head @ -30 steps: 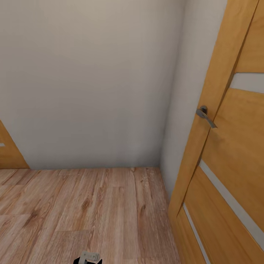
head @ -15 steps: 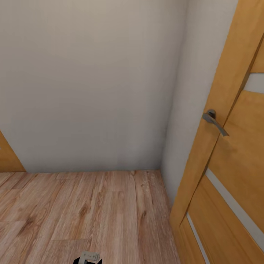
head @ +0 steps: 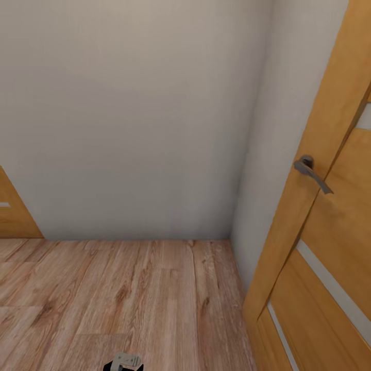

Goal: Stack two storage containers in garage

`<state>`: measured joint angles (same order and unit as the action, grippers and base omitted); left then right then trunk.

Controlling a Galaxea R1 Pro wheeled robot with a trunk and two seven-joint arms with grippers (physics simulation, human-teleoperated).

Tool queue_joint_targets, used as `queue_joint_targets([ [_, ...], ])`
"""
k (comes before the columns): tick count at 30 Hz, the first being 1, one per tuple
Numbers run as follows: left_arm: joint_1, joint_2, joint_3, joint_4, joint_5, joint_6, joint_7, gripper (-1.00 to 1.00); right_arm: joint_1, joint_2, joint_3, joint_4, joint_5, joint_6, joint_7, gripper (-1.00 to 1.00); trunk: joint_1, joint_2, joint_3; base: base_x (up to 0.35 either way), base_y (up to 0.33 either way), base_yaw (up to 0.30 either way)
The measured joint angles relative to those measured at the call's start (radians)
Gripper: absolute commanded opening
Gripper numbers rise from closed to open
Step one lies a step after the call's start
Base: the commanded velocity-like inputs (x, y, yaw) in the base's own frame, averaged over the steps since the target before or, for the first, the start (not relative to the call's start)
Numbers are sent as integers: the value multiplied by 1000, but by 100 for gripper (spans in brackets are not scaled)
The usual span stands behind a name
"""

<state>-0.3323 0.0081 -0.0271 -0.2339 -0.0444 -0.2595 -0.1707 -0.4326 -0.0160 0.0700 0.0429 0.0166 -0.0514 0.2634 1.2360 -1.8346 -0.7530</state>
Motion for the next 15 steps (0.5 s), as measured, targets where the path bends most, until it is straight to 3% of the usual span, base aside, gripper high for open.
queue_joint_targets([
  [4,0,0,0,0,0,0,0,100,0,0,0,0,0,0,0,100,0,0,0,120,0,3],
  [15,0,0,0,0,0,0,0,100,0,0,0,0,0,0,0,100,0,0,0,247,0,0],
])
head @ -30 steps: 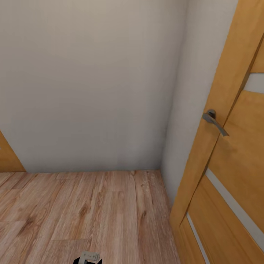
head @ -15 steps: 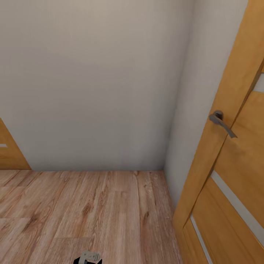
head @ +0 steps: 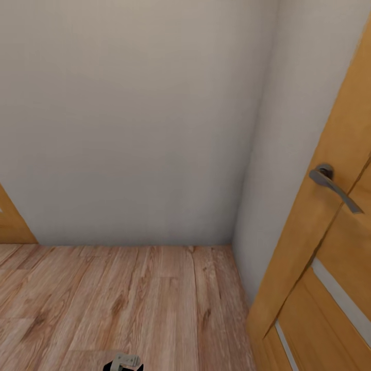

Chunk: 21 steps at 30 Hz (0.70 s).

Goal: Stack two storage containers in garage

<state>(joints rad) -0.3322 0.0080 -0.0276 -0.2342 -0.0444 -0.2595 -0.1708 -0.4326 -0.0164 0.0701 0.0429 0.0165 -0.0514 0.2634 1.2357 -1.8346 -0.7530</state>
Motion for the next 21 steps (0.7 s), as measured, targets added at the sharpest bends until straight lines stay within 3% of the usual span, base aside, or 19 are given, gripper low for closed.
queue_joint_targets([
  [15,0,0,0,0,0,0,0,100,0,0,0,0,0,0,0,100,0,0,0,8,0,40],
  [21,0,0,1,0,0,0,0,100,0,0,0,0,0,0,0,100,0,0,0,126,0,4],
])
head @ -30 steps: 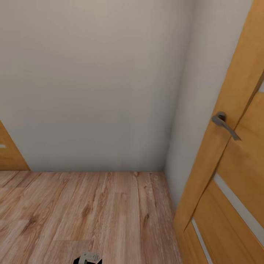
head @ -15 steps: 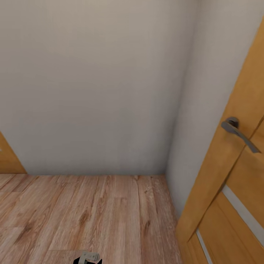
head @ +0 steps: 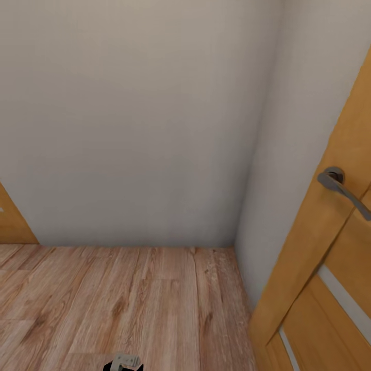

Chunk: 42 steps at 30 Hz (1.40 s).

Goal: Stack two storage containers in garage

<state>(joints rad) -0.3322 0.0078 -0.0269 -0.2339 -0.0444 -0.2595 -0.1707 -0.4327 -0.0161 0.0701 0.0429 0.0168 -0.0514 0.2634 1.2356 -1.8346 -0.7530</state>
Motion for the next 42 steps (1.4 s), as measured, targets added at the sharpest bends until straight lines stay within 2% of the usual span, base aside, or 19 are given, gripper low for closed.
queue_joint_targets([
  [10,0,0,0,0,0,0,0,100,0,1,0,0,0,0,0,100,0,0,0,203,0,1],
  [31,0,0,0,0,0,0,0,100,0,0,0,0,-1,0,0,100,0,0,0,18,0,58],
  [42,0,0,-1,0,0,0,0,100,0,0,0,0,-1,0,0,100,0,0,0,228,61,5],
])
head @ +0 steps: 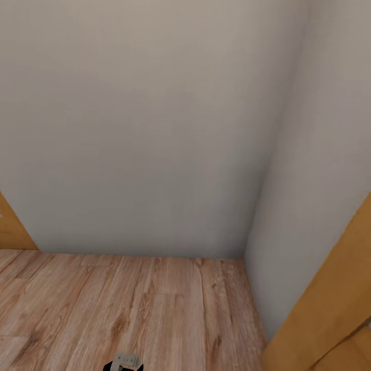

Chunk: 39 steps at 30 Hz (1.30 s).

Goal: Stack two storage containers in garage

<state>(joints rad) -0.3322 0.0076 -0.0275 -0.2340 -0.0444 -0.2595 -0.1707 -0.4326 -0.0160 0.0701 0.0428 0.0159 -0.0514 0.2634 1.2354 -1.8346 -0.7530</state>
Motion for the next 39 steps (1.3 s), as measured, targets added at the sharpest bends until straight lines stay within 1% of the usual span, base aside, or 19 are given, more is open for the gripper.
queue_joint_targets([
  [5,0,0,0,0,0,0,0,100,0,0,0,0,0,0,0,100,0,0,0,271,95,140],
  [10,0,0,0,0,0,0,0,100,0,0,0,0,0,0,0,100,0,0,0,99,32,246],
  [15,0,1,0,0,0,0,0,100,0,0,0,0,0,0,0,100,0,0,0,24,8,159],
  [23,0,1,0,0,0,0,0,100,0,0,0,0,0,0,0,100,1,0,0,4,1,57],
  [33,0,1,0,0,0,0,0,100,0,0,0,0,1,0,0,100,1,0,0,0,0,249],
  [39,0,0,0,0,0,0,0,100,0,0,0,0,0,0,0,100,0,0,0,19,4,91],
])
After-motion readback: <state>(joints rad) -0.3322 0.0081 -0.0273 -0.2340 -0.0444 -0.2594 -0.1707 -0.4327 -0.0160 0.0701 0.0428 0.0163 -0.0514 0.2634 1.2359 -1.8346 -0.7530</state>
